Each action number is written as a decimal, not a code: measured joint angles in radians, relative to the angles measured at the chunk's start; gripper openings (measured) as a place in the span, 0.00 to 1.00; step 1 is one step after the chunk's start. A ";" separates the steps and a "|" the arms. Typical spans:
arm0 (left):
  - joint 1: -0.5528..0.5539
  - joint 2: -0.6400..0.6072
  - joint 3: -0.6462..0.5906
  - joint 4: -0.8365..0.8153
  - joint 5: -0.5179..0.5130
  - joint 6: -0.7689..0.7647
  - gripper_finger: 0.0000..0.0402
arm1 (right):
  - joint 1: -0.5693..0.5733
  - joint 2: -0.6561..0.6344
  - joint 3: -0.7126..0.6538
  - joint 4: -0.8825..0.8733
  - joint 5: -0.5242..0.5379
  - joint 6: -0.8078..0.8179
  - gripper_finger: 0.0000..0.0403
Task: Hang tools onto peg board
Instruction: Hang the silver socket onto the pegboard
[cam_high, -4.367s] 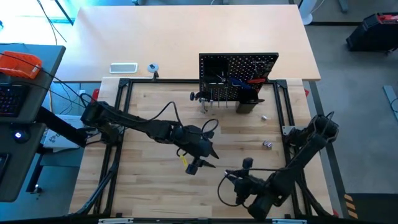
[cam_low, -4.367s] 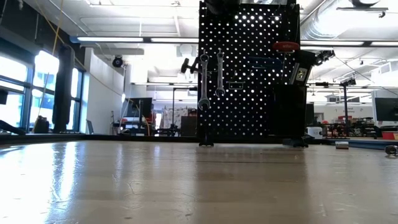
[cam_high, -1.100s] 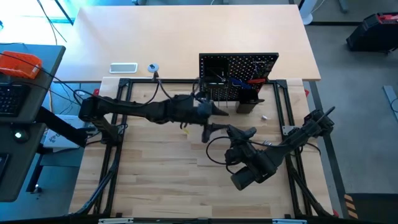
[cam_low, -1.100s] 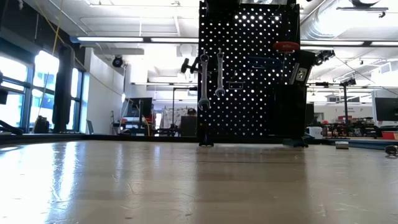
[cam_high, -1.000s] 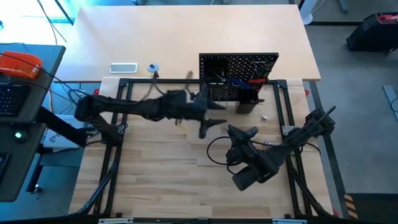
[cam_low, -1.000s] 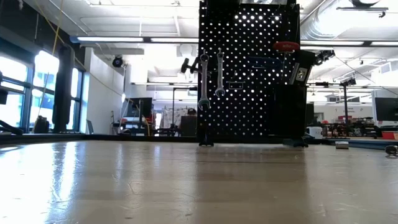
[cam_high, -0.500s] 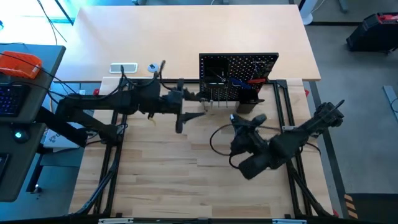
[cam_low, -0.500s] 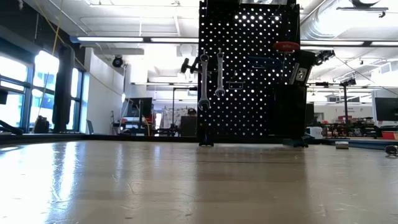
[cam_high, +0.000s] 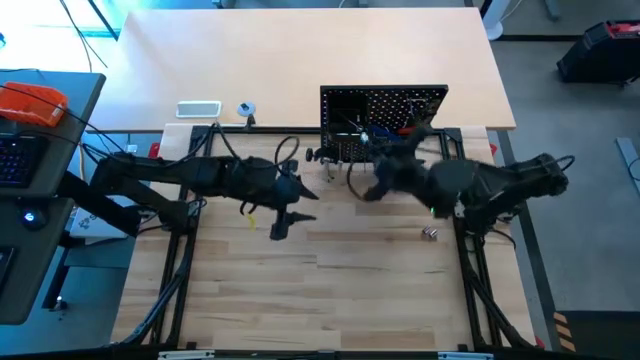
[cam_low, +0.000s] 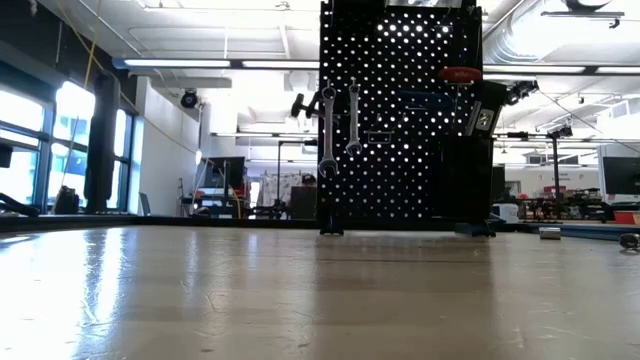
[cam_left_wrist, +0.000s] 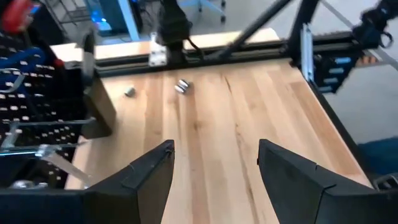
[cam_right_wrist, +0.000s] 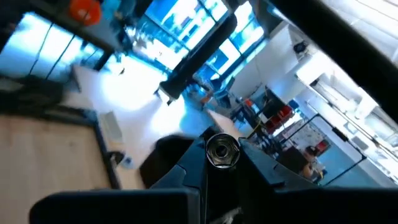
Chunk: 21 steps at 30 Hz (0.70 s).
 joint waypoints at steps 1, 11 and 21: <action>-0.009 0.000 0.000 -0.005 0.001 -0.001 0.56 | -0.027 -0.008 0.000 0.023 -0.030 -0.015 0.11; -0.078 0.000 0.000 -0.020 -0.028 -0.029 0.56 | -0.271 -0.024 0.000 0.013 -0.275 0.114 0.11; -0.088 0.013 0.000 -0.033 -0.062 -0.028 0.56 | -0.405 -0.024 0.000 -0.109 -0.454 0.329 0.11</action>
